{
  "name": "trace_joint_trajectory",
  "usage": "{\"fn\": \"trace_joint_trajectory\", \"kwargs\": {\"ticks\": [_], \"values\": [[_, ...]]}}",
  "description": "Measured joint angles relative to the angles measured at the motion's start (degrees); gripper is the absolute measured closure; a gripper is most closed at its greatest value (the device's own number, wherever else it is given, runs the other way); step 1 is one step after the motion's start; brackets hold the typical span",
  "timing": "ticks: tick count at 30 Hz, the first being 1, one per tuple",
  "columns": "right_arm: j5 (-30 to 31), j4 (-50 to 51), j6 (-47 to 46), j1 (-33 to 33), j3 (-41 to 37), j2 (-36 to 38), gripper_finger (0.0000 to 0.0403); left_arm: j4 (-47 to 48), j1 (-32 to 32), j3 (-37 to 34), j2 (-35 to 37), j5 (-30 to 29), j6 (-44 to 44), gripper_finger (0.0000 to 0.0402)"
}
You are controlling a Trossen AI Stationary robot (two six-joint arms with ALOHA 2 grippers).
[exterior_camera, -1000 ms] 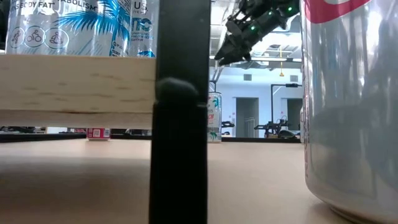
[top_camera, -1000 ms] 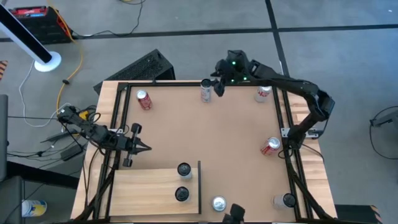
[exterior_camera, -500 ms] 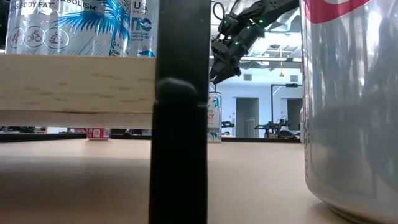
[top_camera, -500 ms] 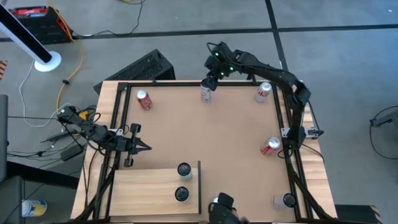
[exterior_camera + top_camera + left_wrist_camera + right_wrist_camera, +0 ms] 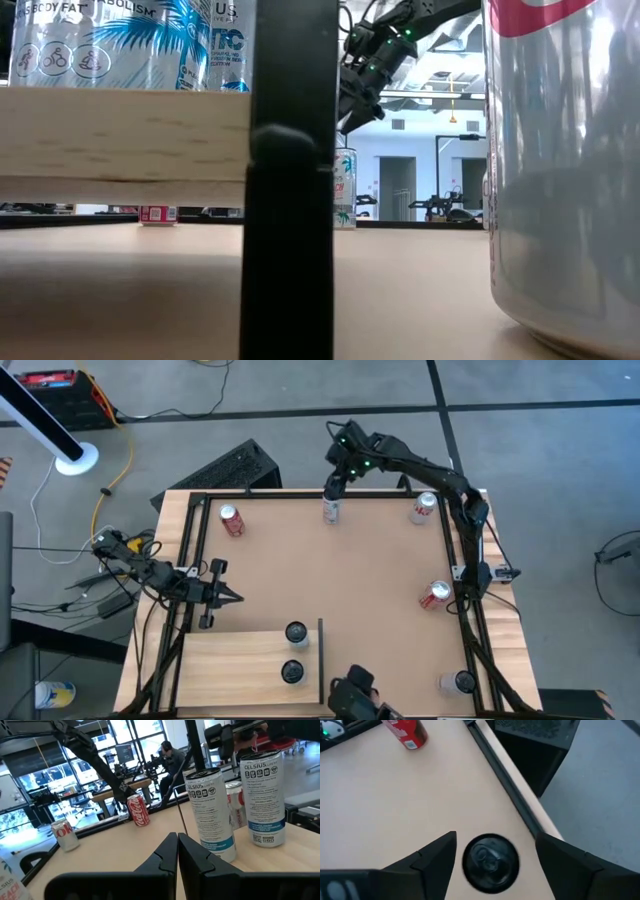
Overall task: Place canned beverage on shelf
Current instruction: Put the top white and pink soda can on the shelf
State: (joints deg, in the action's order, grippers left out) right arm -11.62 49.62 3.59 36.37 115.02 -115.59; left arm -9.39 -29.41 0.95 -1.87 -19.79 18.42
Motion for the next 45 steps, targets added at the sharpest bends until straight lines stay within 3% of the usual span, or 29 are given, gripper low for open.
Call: {"fn": "trace_joint_trajectory", "kwargs": {"ticks": [11,21,31,45], "values": [[1.0,3.3,1.3,-0.4,0.0,0.0,0.0036,0.0,0.0,0.0,0.0,0.0,0.4,0.0401],[2.8,3.8,2.3,-2.2,-0.1,0.0,0.0035,1.1,0.0,0.0,0.0,0.0,0.4,0.0401],[4.5,-0.8,2.6,-2.9,-6.6,0.0,0.0035,1.0,0.0,0.0,0.0,0.0,0.4,0.0402],[7.0,-3.1,2.4,-3.2,-7.2,0.2,0.0035,1.2,0.0,0.0,0.0,0.0,0.5,0.0401]]}}
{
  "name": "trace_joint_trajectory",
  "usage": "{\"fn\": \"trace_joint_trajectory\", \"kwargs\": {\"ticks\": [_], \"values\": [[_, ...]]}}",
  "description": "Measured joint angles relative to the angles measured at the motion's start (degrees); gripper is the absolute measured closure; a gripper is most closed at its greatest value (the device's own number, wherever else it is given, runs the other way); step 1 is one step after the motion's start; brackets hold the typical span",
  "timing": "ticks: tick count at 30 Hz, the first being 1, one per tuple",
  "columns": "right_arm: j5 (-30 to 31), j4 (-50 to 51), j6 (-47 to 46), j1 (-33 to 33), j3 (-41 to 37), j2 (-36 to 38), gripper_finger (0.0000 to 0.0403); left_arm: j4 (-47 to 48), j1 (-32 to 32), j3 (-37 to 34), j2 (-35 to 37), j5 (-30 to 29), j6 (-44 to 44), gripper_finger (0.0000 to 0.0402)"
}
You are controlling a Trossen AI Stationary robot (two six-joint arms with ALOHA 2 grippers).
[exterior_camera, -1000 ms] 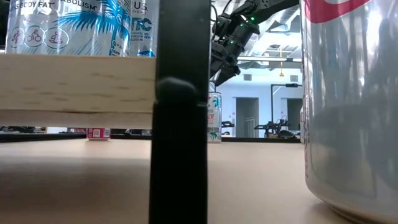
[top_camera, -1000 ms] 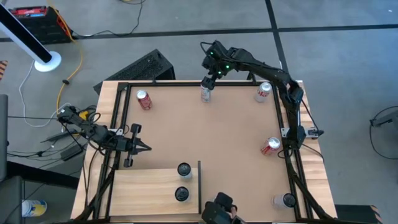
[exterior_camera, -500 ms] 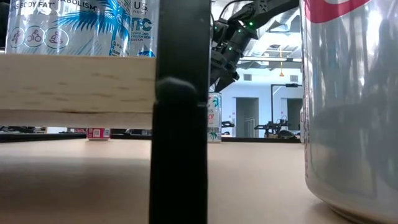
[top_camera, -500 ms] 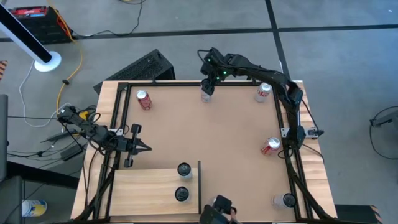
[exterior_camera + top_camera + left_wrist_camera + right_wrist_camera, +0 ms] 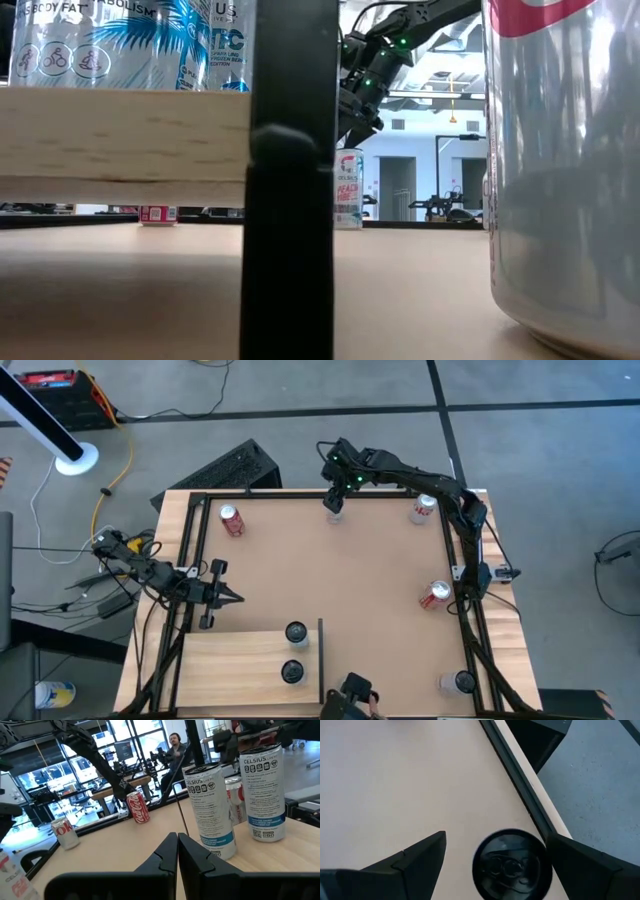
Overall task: Place canned beverage on shelf
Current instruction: Put the top white and pink soda can on the shelf
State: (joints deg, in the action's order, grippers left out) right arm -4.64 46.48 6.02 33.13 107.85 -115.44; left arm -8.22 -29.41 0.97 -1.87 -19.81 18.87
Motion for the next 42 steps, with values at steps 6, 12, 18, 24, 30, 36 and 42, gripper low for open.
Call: {"fn": "trace_joint_trajectory", "kwargs": {"ticks": [6,12,18,24,30,36,42], "values": [[0.0,-0.1,1.4,-0.2,0.2,0.0,0.0035,0.8,0.0,0.0,0.0,0.0,0.2,0.0401],[0.0,0.0,3.0,0.0,0.2,0.4,0.0035,1.0,0.0,0.0,0.0,0.0,0.2,0.0402],[0.0,1.6,5.0,0.5,0.3,0.9,0.0035,1.0,0.0,0.0,0.0,0.0,0.2,0.0401],[0.2,4.4,5.2,1.3,0.3,0.9,0.0035,1.0,0.0,0.0,0.0,0.0,0.2,0.0402],[0.2,4.6,5.2,1.5,0.0,0.9,0.0035,1.0,0.0,0.0,0.0,0.0,0.2,0.0402],[0.7,4.5,5.0,1.5,0.0,0.9,0.0035,1.0,0.0,0.0,0.0,0.0,0.2,0.0401],[2.9,4.5,5.0,1.5,0.0,0.9,0.0035,1.0,0.0,0.0,0.0,0.0,0.2,0.0401]]}}
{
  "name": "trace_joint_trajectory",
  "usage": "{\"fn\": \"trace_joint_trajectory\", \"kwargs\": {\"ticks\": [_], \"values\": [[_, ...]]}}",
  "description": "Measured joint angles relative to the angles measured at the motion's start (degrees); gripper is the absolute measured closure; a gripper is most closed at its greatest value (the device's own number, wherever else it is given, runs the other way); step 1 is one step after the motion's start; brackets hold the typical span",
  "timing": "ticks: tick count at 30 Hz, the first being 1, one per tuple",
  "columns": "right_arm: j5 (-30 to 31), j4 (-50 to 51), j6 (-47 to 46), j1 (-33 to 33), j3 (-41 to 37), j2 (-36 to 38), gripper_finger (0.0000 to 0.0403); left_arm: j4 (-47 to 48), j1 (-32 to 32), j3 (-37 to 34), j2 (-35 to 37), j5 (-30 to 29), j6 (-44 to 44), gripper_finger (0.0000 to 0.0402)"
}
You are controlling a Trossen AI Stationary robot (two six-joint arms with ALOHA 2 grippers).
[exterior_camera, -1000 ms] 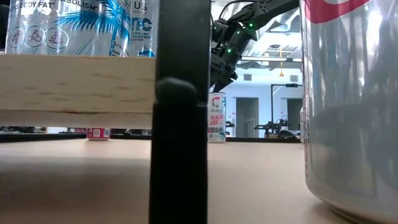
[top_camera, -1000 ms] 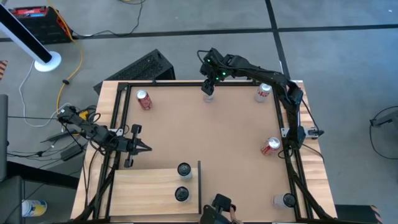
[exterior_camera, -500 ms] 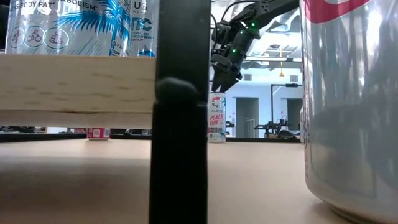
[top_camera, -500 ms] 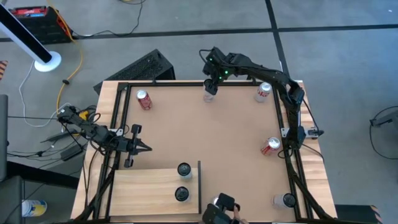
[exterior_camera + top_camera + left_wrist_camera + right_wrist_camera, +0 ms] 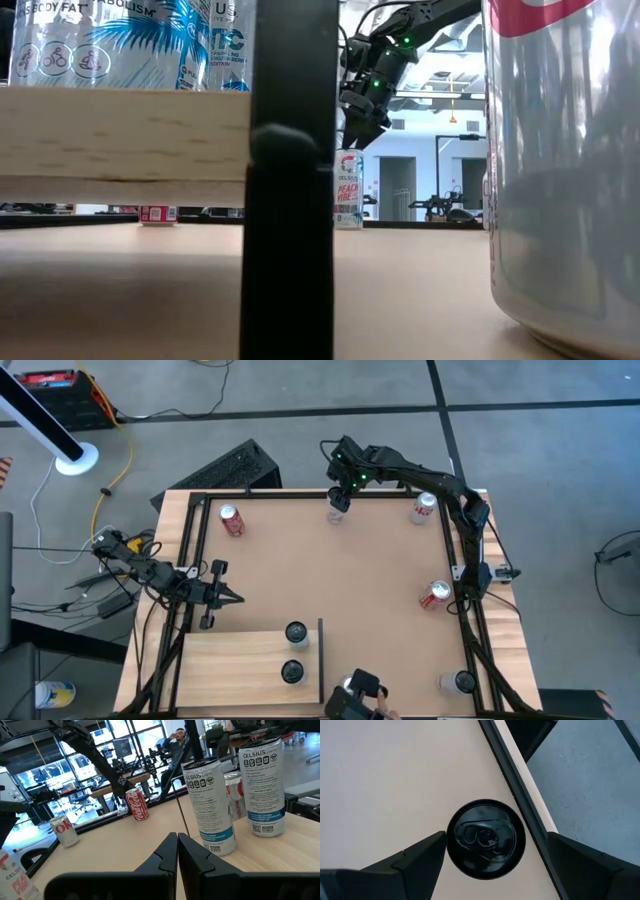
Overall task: Place canned beverage on shelf
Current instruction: Put the top white and pink soda can on the shelf
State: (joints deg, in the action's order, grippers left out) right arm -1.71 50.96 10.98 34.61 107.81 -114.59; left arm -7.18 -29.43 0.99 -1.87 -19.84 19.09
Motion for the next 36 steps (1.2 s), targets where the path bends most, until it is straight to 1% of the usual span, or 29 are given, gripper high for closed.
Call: {"fn": "trace_joint_trajectory", "kwargs": {"ticks": [11,15,18,23,28,36], "values": [[0.1,-0.2,0.0,-0.8,0.0,-0.5,0.0035,0.1,0.0,0.0,0.0,0.0,0.0,0.0402],[-1.0,0.8,0.0,-1.0,-0.2,-1.2,0.0035,0.1,0.0,0.0,0.0,0.0,0.0,0.0401],[-1.0,-1.6,0.0,-1.7,0.0,-1.7,0.0035,0.3,0.0,0.0,0.0,0.0,0.0,0.0401],[-1.1,-0.9,0.0,-1.4,0.0,-1.6,0.0039,0.5,0.0,0.0,0.0,0.0,0.2,0.0402],[-1.1,1.0,-0.4,-1.0,0.0,-2.1,0.0063,0.5,0.0,0.0,0.0,0.1,0.2,0.0402],[-1.2,0.7,-0.5,-0.8,0.0,-2.0,0.0125,0.5,0.0,0.0,0.0,0.1,0.2,0.0402]]}}
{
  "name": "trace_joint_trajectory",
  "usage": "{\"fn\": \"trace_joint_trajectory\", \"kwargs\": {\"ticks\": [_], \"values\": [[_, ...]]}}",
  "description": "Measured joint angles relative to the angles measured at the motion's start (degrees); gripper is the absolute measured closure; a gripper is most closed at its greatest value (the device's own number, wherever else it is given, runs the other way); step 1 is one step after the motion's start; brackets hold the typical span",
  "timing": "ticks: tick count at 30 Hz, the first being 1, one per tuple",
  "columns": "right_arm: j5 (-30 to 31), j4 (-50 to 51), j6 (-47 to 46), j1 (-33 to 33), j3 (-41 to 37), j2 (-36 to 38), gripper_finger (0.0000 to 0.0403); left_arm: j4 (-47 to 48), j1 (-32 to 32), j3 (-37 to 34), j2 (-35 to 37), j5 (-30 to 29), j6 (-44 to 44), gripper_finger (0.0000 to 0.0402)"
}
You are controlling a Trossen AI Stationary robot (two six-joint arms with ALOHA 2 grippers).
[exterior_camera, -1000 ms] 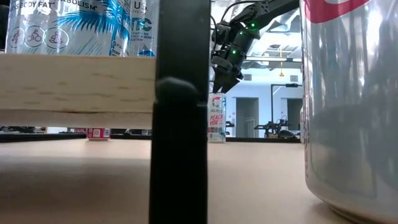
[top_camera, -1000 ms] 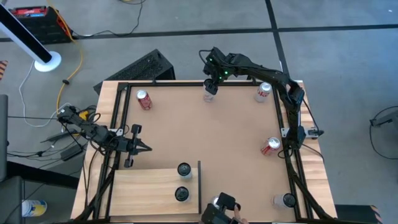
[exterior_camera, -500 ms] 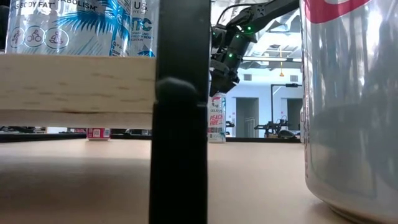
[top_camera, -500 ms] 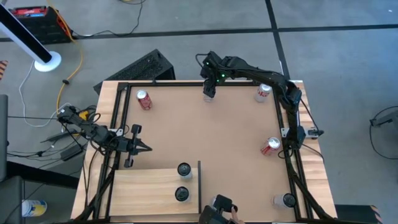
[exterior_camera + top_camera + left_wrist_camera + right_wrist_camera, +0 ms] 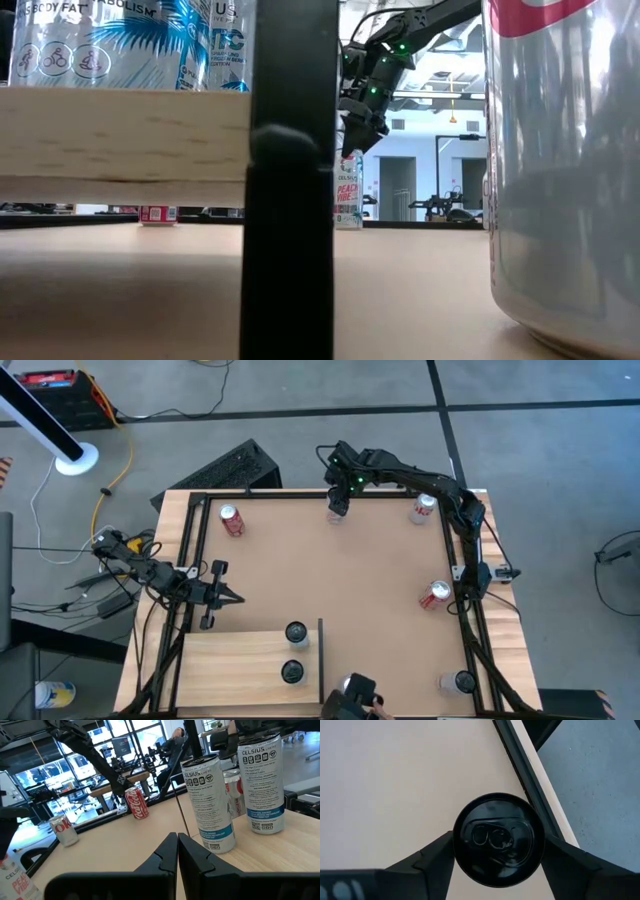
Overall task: Place canned beverage on shelf
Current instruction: Put the top white and pink soda can on the shelf
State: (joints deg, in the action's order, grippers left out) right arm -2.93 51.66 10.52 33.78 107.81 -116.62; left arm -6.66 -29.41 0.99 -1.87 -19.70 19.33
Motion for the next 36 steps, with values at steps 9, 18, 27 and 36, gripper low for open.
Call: {"fn": "trace_joint_trajectory", "kwargs": {"ticks": [9,18,27,36], "values": [[0.1,4.4,-0.6,-3.7,6.2,0.2,0.0129,0.0,0.0,0.0,0.0,0.0,1.0,0.0402],[6.9,11.9,-3.7,-17.7,23.6,0.5,0.0129,-0.3,0.0,0.0,0.0,-1.0,1.5,0.0402],[8.3,8.9,-10.6,-36.6,26.8,0.3,0.0129,-0.4,0.0,0.0,0.0,-2.8,1.6,0.0402],[11.7,-4.3,-9.9,-49.3,26.8,-3.3,0.0129,-0.4,0.0,0.0,0.0,-5.4,2.8,0.0402]]}}
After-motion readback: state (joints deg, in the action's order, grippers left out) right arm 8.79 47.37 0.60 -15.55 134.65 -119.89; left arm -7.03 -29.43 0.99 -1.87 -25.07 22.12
